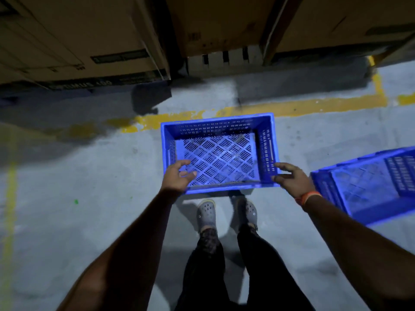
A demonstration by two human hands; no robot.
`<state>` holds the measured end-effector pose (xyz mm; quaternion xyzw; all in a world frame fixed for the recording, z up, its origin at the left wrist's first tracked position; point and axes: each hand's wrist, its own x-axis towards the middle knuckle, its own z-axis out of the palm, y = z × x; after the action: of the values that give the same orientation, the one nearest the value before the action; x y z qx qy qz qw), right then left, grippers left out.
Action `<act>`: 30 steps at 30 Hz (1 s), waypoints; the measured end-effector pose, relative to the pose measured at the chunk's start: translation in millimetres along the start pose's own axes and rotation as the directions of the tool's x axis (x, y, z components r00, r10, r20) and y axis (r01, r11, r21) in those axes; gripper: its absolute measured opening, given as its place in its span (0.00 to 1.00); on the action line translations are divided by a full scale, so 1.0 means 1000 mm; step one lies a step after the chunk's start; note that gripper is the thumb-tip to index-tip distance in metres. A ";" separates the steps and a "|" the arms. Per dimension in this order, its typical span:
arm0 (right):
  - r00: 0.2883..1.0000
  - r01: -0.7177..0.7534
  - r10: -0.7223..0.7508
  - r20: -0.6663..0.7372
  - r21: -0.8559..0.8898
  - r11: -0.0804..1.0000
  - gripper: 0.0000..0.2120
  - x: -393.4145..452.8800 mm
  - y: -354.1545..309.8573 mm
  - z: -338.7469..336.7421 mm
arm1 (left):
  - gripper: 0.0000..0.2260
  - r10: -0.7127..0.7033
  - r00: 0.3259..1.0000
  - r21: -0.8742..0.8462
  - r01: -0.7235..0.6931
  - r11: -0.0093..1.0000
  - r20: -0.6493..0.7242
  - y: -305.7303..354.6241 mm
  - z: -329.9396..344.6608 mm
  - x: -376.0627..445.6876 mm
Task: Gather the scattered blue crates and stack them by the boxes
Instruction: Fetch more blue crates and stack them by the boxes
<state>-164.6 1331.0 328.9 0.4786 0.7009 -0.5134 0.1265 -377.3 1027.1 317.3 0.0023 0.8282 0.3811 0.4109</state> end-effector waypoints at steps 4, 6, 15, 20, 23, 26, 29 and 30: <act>0.995 -0.021 0.037 -0.094 0.165 0.986 0.18 -0.087 -0.001 -0.015 | 0.15 0.082 0.989 -0.063 -0.075 0.995 0.119 0.040 0.017 -0.072; 0.987 -0.027 0.060 -0.148 0.217 0.976 0.18 -0.122 0.001 -0.025 | 0.14 0.136 0.972 -0.038 -0.132 0.991 0.191 0.051 0.029 -0.099; 0.924 0.053 0.098 -0.368 0.378 0.924 0.15 -0.215 0.047 -0.094 | 0.13 0.260 0.887 0.056 -0.303 0.951 0.381 0.120 0.113 -0.163; 0.899 0.117 0.089 -0.429 0.430 0.895 0.13 -0.259 0.107 -0.140 | 0.11 0.306 0.861 0.039 -0.351 0.936 0.405 0.159 0.186 -0.203; 0.887 0.115 0.107 -0.449 0.439 0.891 0.13 -0.285 0.159 -0.170 | 0.10 0.322 0.844 0.017 -0.364 0.931 0.428 0.168 0.240 -0.229; 0.876 0.111 0.118 -0.468 0.434 0.894 0.13 -0.308 0.217 -0.205 | 0.09 0.324 0.833 -0.046 -0.341 0.939 0.448 0.172 0.302 -0.267; 0.867 0.116 0.104 -0.487 0.400 0.909 0.15 -0.332 0.264 -0.246 | 0.08 0.299 0.837 -0.081 -0.296 0.952 0.459 0.171 0.367 -0.303; 0.867 0.113 0.096 -0.489 0.381 0.918 0.15 -0.341 0.276 -0.261 | 0.08 0.290 0.839 -0.092 -0.280 0.956 0.460 0.171 0.386 -0.314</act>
<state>311.9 1370.1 506.6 0.6070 0.5926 -0.5045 -0.1606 41.5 1292.4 495.4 0.2130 0.6905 0.4347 0.5374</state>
